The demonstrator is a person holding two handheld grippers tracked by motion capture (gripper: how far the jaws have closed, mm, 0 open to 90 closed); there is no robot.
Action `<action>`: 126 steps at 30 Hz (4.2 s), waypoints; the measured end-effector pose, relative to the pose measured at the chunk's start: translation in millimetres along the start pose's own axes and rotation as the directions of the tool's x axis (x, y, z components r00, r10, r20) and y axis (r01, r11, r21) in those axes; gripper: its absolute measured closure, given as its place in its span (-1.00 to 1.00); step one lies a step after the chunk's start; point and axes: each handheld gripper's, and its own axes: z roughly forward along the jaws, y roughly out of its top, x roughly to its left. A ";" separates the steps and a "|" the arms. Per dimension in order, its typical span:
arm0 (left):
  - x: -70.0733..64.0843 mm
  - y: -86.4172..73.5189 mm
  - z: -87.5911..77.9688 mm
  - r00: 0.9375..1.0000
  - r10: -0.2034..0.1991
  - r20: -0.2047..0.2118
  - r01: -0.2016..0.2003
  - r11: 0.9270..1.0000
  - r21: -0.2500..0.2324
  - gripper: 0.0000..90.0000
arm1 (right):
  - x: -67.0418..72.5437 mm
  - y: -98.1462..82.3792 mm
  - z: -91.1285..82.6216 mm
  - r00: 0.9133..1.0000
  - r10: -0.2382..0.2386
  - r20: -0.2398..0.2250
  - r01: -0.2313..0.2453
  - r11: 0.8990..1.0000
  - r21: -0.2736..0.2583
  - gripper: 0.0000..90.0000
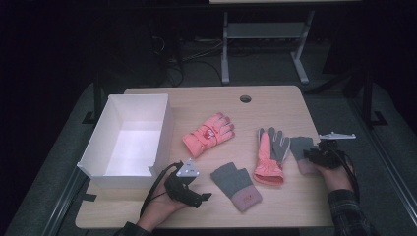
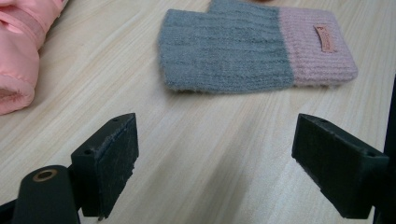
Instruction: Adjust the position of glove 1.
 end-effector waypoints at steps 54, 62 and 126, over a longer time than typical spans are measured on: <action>4.2 -1.9 2.3 1.000 -0.007 -0.003 0.007 1.000 0.017 -0.68 | 3.4 5.5 -55.7 0.994 -0.046 -0.102 0.038 0.996 -0.080 0.93; 4.2 -1.9 3.1 1.000 -0.013 -0.002 0.013 1.000 0.014 -0.68 | 17.8 8.4 -63.9 0.985 -0.069 -0.157 0.054 0.994 -0.098 0.93; 3.6 -1.9 4.7 1.000 -0.031 -0.001 0.031 0.999 0.026 -0.68 | 201.0 2.7 -24.6 0.850 -0.286 -0.443 0.293 0.954 -0.054 0.93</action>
